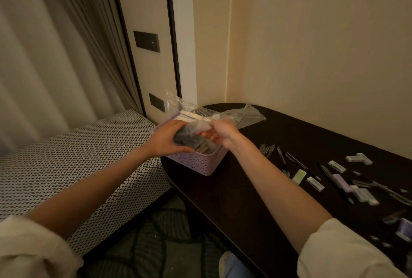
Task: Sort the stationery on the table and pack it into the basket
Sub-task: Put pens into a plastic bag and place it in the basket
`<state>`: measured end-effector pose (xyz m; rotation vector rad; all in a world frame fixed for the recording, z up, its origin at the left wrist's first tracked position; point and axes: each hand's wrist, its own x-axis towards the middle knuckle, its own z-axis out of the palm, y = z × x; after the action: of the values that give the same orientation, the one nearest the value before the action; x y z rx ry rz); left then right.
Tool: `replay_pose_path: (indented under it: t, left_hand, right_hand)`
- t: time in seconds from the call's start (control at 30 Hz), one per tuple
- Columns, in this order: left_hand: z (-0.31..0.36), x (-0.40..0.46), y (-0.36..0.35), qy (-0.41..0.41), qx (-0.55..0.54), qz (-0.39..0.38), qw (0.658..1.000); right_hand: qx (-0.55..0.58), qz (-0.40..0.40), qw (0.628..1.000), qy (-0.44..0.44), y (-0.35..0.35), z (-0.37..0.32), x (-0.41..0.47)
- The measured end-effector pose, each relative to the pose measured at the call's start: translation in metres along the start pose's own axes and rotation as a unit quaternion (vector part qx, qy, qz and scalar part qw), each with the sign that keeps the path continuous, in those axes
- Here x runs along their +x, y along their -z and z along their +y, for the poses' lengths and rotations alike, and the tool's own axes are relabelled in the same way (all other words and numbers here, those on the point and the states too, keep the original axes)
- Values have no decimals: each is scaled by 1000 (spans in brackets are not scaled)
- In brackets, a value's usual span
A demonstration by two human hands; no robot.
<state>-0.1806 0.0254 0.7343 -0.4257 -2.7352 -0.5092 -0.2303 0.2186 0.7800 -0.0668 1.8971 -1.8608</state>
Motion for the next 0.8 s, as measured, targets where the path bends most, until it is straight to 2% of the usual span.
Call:
replay_pose_path:
  t: [0.1, 0.2, 0.37, 0.47, 0.53, 0.6, 0.7, 0.8]
  left_hand:
    - [0, 6, 2, 73, -42, -9, 996]
    - [-1, 12, 0, 79, -13, -5, 997]
    - [13, 24, 9, 60, 31, -24, 997]
    - [16, 43, 25, 57, 63, -104, 991]
    - [14, 58, 34, 57, 80, -163, 982]
    - [13, 72, 40, 78, 101, -218, 968]
    - [10, 89, 45, 116, 127, -312, 934]
    - [7, 102, 43, 131, 157, -379, 902]
  right_hand:
    - [84, -38, 995, -36, 4, -4, -6]
    - [140, -56, 987, -63, 8, 1, -8]
    - [84, 14, 996, -38, 13, 8, -12]
    - [62, 48, 997, 1, 15, 9, -10]
    - [50, 43, 998, 21, 15, 7, -13]
    - [79, 2, 997, 2, 15, 7, -18]
    - [193, -74, 977, -48, 20, 10, -22]
    - [170, -124, 976, -53, 28, 11, -23]
